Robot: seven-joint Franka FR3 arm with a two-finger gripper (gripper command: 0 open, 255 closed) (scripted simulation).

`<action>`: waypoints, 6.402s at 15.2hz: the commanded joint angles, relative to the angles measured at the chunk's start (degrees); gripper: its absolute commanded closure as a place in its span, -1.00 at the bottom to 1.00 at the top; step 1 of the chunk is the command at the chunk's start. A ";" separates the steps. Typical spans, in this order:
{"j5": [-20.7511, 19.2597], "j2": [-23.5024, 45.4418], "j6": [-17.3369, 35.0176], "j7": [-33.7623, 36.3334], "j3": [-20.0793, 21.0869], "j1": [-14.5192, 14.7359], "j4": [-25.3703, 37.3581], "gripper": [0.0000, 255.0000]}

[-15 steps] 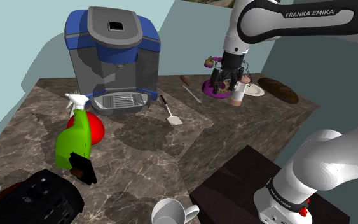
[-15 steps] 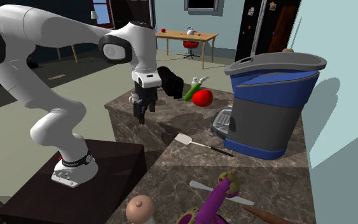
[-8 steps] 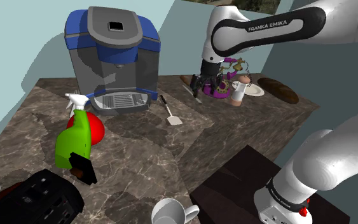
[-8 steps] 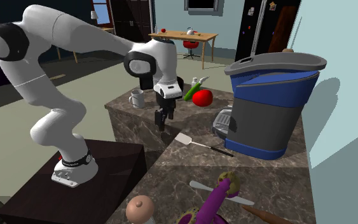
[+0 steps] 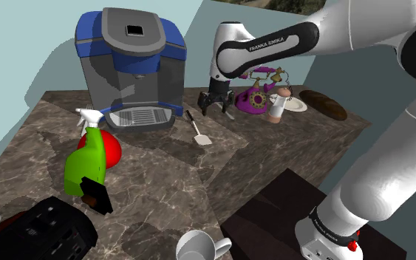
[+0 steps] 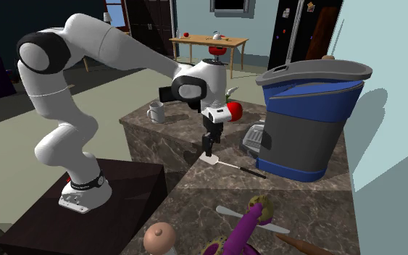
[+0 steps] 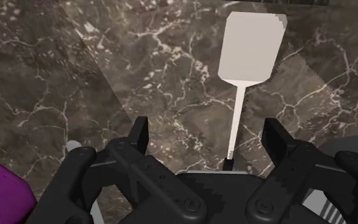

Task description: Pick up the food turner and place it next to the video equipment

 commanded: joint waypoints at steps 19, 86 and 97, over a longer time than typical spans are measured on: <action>-4.83 19.01 10.10 7.99 0.02 1.86 10.40 -1.00; -1.15 -0.44 -16.99 18.85 6.94 8.60 17.85 1.00; 0.15 -4.62 -17.33 32.69 14.53 15.20 13.70 1.00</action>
